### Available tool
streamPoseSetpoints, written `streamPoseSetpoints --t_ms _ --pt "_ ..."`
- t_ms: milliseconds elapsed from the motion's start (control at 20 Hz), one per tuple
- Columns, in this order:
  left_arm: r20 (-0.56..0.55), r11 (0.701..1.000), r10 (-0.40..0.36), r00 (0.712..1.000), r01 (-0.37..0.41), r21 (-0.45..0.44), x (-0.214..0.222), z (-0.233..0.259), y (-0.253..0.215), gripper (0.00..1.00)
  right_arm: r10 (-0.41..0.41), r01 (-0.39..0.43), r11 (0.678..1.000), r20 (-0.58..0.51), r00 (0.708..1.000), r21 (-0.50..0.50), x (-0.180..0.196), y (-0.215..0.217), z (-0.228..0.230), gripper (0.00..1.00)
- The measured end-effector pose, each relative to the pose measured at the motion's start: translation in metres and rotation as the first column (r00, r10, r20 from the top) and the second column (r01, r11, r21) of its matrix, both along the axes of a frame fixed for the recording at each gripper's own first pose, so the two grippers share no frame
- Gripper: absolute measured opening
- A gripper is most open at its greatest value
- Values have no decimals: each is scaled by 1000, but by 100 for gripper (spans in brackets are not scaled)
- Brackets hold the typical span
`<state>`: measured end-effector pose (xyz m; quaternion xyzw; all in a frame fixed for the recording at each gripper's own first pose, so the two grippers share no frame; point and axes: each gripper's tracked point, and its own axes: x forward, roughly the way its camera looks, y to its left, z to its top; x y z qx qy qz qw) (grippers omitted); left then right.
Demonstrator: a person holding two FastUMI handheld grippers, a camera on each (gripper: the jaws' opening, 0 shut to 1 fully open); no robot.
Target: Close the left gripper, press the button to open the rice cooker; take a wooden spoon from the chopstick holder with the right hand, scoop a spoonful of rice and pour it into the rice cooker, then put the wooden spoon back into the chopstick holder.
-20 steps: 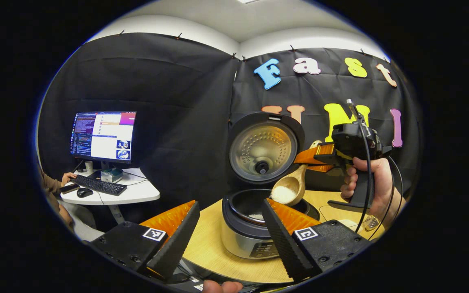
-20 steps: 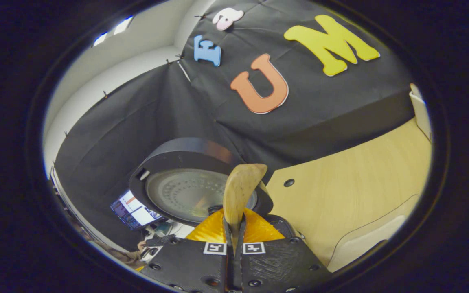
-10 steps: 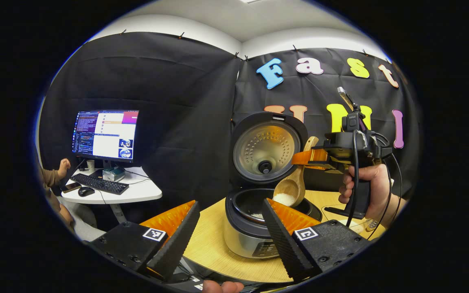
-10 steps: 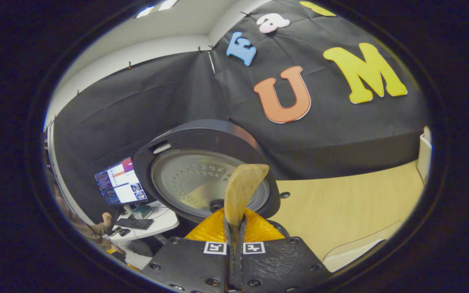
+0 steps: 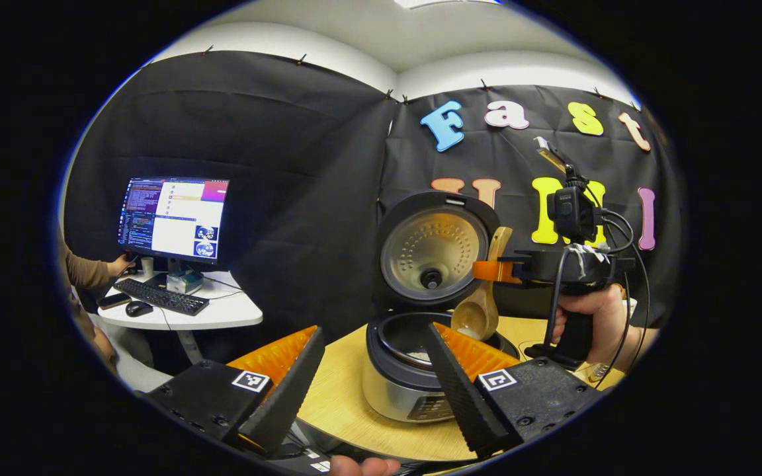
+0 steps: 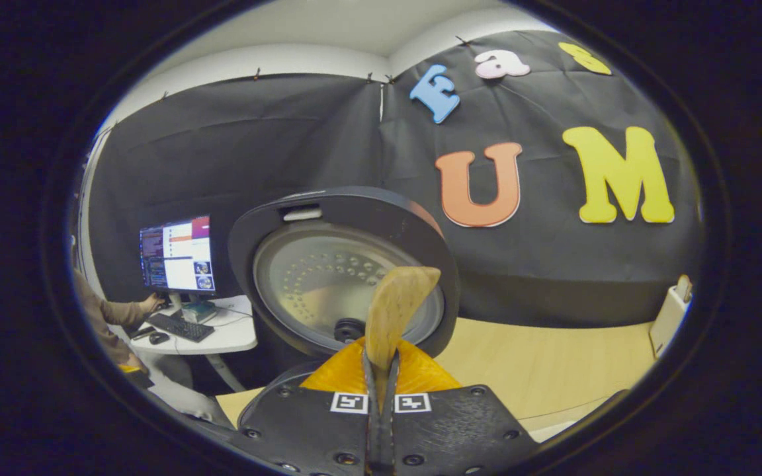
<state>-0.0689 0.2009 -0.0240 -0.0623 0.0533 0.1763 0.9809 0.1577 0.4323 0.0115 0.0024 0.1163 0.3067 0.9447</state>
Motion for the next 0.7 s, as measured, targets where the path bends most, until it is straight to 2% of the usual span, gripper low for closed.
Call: streamPoseSetpoints --t_ms 250,400,700 --pt "-1 1000 8 1000 -8 -14 -2 -1 5 98 25 -9 989 112 993 -146 -9 7 11 0" --pt "-1 1000 10 1000 -10 -16 -2 -1 7 98 22 10 981 159 987 -196 -13 9 13 0" --pt "19 1000 -1 1000 2 -21 -3 7 3 98 21 -5 991 112 993 -135 -13 5 15 0"
